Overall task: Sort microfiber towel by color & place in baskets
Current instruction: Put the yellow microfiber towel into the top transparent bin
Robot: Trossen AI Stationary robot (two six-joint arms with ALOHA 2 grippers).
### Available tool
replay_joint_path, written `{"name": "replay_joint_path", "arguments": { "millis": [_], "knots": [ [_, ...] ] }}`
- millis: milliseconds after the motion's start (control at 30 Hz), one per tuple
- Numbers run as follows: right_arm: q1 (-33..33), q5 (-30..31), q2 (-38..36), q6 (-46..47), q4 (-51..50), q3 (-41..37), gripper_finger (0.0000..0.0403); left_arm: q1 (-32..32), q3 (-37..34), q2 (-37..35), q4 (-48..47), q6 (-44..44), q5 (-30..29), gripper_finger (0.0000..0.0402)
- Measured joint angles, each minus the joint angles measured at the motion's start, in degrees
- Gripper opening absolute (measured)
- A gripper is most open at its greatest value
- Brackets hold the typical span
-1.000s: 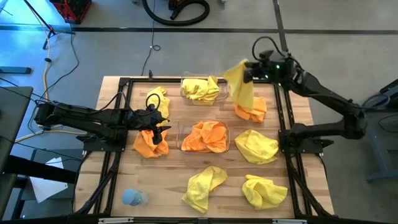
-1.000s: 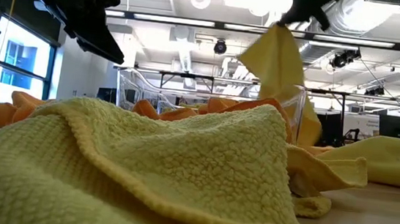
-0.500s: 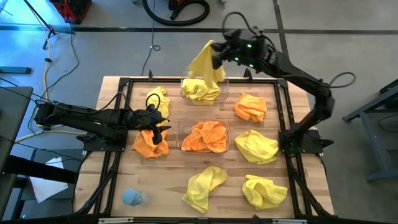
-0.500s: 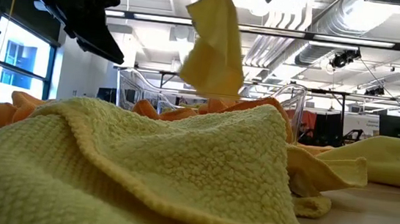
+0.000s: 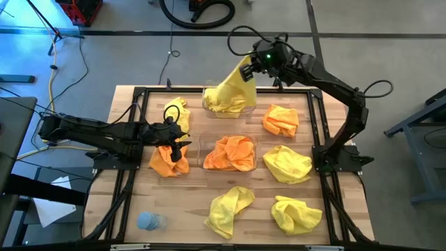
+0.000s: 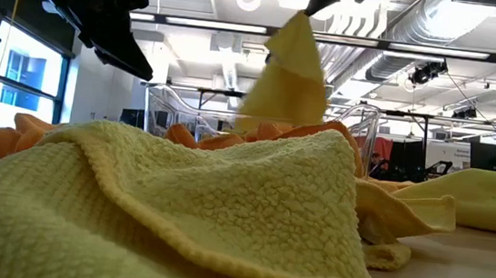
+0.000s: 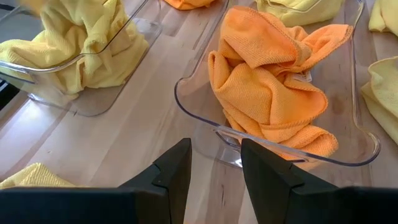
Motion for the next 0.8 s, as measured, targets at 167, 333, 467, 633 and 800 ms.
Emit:
{"name": "replay_joint_path", "arguments": {
  "millis": [167,333,467,633,800],
  "knots": [
    [-0.03,2.69,-0.07,1.26,-0.84,-0.96,0.0,0.01,0.0,0.0,0.04,-0.09,-0.02,0.0126],
    [-0.1,-5.64,0.64,-0.23,9.27,-7.15,0.0,0.0,0.0,0.0,0.09,-0.13,-0.02,0.0126],
    [-0.94,-16.56,0.68,-1.29,22.94,-13.44,0.0,0.01,0.0,0.0,0.1,-0.57,-0.01,0.0126],
    [-2.67,-21.44,0.65,0.4,29.16,-17.28,0.0,0.0,0.0,0.0,0.02,-0.61,-0.02,0.0126],
    [-4.34,-9.71,0.57,1.74,10.26,-17.52,0.0,0.01,0.0,0.0,-0.04,-0.36,-0.02,0.0126]
  ]
}}
